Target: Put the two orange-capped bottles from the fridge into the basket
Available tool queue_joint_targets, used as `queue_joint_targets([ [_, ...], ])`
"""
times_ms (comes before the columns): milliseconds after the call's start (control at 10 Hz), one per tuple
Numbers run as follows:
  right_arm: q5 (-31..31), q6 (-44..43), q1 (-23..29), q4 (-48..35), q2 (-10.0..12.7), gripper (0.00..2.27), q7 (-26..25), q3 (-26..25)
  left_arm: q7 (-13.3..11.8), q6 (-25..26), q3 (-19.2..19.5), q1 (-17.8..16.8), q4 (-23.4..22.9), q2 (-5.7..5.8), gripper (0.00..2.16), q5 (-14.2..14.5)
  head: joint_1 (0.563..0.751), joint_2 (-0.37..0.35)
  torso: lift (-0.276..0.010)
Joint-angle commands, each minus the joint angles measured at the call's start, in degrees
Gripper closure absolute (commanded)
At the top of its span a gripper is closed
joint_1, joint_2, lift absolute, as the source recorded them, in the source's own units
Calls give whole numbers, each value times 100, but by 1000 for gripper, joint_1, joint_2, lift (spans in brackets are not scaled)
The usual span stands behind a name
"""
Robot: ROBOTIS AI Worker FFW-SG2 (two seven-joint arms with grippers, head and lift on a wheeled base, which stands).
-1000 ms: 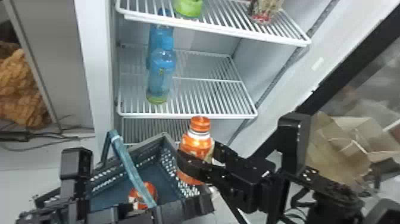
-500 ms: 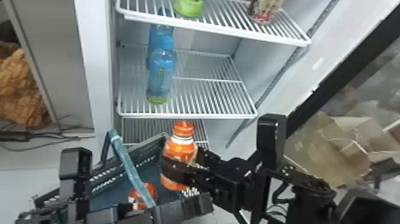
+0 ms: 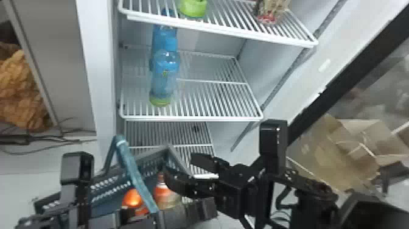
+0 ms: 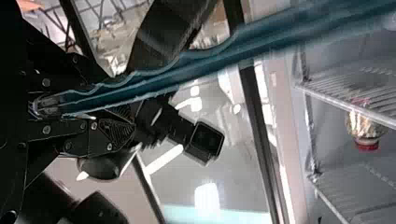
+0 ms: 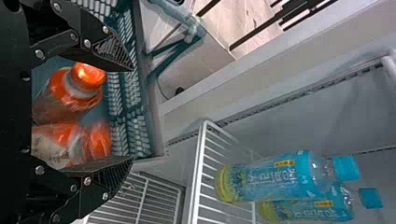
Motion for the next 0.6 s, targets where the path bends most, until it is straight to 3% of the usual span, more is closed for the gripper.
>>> queue_joint_targets([
  [0, 2, -63, -52, 148, 10, 427, 78, -19, 3, 0, 7, -1, -1, 1, 1150, 1, 695, -350, -235],
  [500, 173, -865, -38, 148, 72, 432, 78, -42, 3, -14, 18, 13, -1, -8, 1148, 1, 695, -350, -235],
])
